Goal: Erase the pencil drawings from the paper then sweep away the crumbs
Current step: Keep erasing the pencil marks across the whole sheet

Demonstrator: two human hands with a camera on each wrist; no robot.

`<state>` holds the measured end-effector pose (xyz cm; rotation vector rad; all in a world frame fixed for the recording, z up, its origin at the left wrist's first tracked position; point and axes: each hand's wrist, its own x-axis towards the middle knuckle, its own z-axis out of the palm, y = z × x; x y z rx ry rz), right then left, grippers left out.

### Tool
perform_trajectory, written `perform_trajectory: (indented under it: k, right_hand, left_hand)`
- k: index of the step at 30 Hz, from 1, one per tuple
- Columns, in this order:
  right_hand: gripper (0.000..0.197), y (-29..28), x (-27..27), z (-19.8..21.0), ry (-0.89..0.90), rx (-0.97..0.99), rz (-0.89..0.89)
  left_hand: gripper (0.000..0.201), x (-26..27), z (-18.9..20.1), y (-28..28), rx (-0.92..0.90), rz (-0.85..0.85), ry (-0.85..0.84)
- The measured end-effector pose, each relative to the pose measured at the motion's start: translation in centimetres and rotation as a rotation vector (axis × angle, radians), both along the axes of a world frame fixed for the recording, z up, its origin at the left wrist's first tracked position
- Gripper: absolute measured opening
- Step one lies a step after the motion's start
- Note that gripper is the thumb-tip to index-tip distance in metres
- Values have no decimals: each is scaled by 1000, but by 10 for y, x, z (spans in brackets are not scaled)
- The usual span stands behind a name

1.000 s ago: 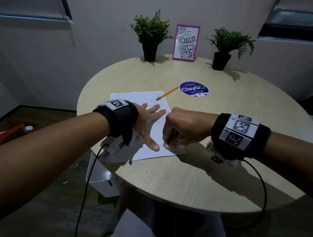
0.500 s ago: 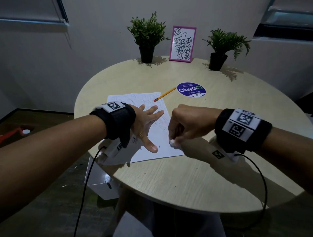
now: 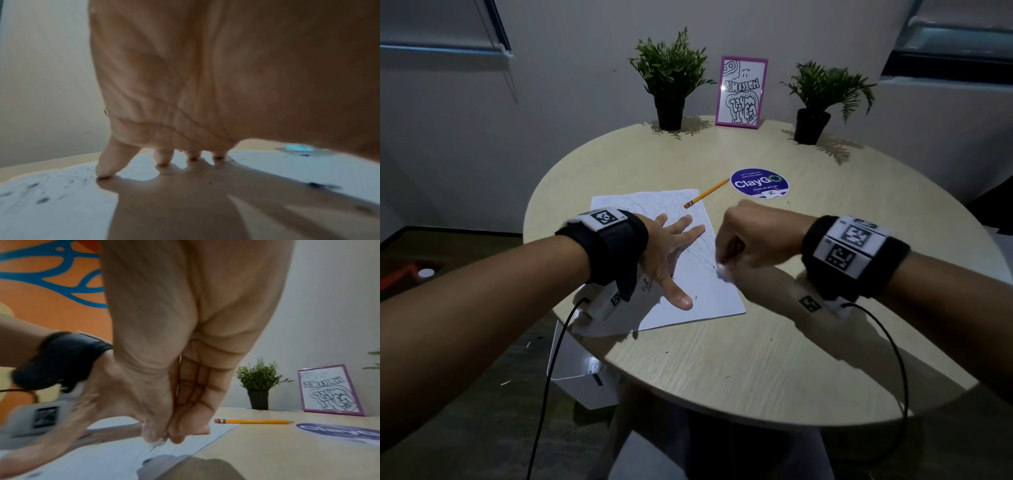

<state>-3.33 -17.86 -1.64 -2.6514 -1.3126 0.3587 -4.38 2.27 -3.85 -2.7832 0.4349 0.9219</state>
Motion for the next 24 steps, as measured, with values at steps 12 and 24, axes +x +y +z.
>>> perform_trajectory:
  k: [12, 24]
  right_hand:
    - [6, -9, -12, -2, 64, -63, 10]
    - [10, -5, -6, -4, 109, -69, -35]
  left_hand:
    - [146, -1, 0, -1, -9, 8, 16]
    - [146, 1, 2, 0, 8, 2, 26]
